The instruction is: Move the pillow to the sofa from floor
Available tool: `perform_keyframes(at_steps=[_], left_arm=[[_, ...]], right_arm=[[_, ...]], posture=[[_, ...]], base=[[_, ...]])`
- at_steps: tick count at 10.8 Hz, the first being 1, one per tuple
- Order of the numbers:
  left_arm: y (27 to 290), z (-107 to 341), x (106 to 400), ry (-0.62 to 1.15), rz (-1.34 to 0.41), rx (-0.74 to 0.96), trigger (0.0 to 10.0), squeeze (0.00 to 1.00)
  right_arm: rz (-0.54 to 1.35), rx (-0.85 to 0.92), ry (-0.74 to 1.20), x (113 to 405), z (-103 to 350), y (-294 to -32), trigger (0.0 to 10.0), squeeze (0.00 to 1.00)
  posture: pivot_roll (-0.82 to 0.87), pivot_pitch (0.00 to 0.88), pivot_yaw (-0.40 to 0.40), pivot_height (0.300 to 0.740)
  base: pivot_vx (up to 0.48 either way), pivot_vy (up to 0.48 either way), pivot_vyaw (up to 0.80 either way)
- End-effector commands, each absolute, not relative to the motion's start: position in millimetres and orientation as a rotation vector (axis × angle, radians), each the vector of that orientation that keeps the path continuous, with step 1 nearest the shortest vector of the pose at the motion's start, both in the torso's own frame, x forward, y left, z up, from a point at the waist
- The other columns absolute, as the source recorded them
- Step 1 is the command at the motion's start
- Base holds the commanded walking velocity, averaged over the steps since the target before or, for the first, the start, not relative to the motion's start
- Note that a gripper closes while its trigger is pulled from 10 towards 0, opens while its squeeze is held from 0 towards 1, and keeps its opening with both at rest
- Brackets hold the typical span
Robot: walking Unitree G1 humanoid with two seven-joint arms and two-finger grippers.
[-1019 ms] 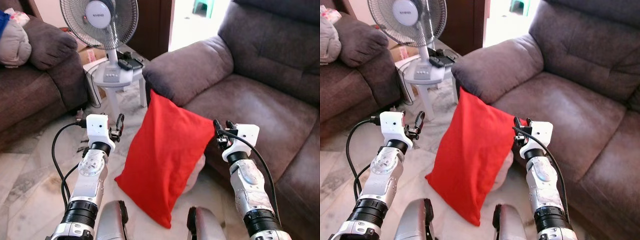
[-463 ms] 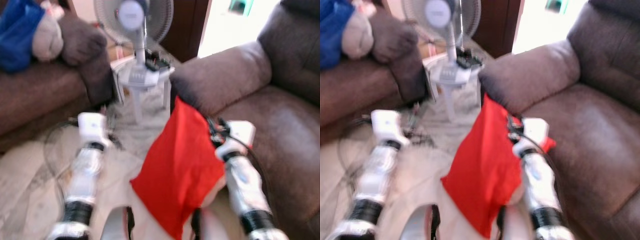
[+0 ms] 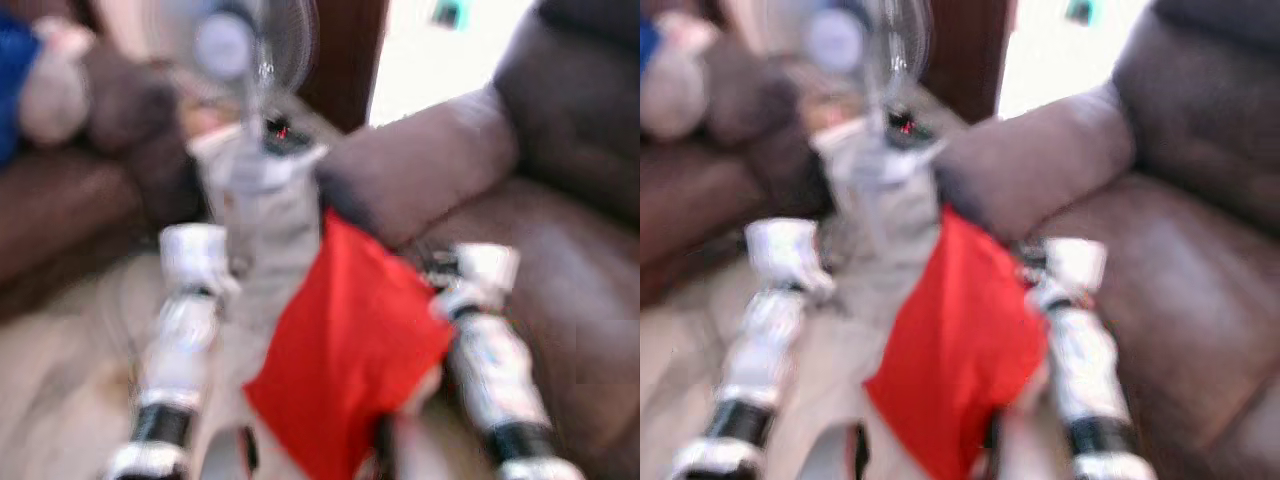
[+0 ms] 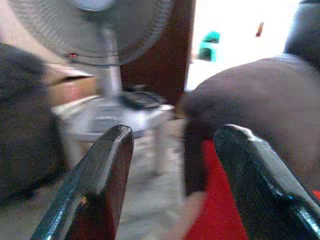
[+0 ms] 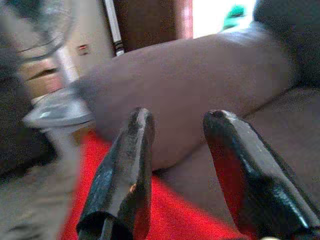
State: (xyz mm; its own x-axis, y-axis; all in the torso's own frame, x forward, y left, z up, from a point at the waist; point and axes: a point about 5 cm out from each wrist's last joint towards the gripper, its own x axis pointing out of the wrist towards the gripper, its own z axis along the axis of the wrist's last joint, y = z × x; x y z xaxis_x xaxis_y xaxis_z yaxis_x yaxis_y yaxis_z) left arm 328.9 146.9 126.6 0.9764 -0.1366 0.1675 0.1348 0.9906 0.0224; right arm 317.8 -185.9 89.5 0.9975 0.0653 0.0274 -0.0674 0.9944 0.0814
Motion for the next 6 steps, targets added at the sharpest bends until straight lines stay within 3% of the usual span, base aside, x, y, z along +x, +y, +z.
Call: perform_keyframes(at_steps=[1,4,5,6], left_arm=[[159.0,123.7,327.7,-0.146,-0.106,0.028,10.0,0.0],[158.4,122.5,328.5,-0.135,-0.107,0.033,10.0,0.0],[158.2,122.4,328.3,-0.133,-0.108,0.032,10.0,0.0],[158.7,122.5,328.3,-0.131,-0.108,0.031,10.0,0.0]], right_arm=[[0.082,0.102,-0.021,318.1,88.4,-176.8,10.0,0.0],[0.083,0.1,0.0,318.8,85.7,-176.8,10.0,0.0],[0.073,0.108,0.039,318.7,79.3,-177.2,10.0,1.0],[0.031,0.14,0.061,320.9,77.6,-179.8,10.0,1.0]], posture=[[0.03,0.033,-0.031,0.584],[0.03,0.032,-0.03,0.584],[0.03,0.028,-0.03,0.584],[0.03,0.028,-0.03,0.584]], base=[[0.0,0.0,-0.62],[0.0,0.0,0.0],[0.0,0.0,0.0],[0.0,0.0,0.0]])
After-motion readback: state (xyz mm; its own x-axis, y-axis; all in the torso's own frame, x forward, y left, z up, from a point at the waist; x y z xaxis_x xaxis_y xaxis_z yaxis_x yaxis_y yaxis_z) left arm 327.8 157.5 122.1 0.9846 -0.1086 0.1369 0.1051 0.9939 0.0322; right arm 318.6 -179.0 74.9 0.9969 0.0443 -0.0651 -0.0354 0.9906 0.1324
